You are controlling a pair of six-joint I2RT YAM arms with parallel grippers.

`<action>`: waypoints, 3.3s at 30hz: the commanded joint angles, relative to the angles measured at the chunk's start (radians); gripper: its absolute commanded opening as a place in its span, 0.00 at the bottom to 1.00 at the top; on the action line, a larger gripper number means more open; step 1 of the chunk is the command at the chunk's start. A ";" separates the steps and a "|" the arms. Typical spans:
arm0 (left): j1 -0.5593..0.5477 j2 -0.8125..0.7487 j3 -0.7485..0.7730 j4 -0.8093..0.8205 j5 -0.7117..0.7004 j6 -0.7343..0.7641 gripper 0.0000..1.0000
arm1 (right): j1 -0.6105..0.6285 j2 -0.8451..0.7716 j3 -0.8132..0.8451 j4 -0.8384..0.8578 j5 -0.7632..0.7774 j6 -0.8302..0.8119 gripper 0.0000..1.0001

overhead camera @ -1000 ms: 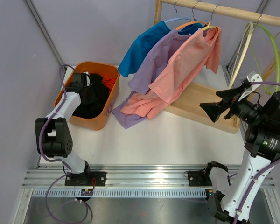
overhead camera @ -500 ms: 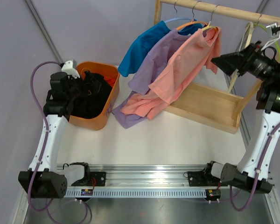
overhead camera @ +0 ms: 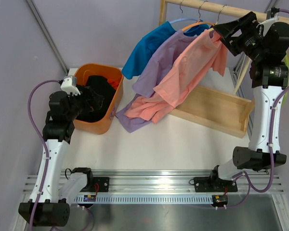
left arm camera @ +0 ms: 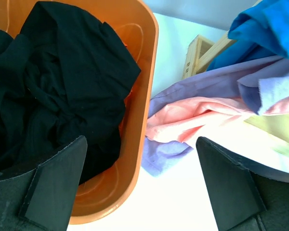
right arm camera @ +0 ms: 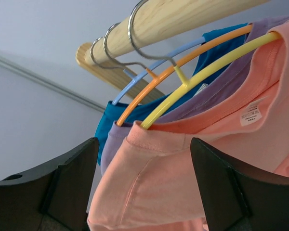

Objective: Remove the t-shirt from the hanger
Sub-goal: Grab a hanger with a tshirt on it with the right arm, then pass the hanger from the right arm to the left

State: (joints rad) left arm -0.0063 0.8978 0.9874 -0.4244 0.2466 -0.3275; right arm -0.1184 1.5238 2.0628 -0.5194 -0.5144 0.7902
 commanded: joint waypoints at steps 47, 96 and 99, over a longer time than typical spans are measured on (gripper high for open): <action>0.003 -0.134 -0.075 0.024 0.132 -0.097 0.99 | 0.183 0.125 0.146 0.024 0.312 0.035 0.02; -0.861 -0.001 0.062 0.311 -0.024 -0.177 0.99 | 0.183 -0.755 -0.823 -0.007 -0.465 -0.560 0.00; -0.891 0.079 0.091 0.315 -0.116 -0.234 0.99 | 0.183 -0.797 -0.897 0.025 -0.506 -0.531 0.00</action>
State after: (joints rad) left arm -0.8738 0.9264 1.0222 -0.1940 0.3031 -0.5095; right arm 0.0589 0.7757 1.1877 -0.6552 -0.8688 0.2939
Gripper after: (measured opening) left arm 0.987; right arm 0.161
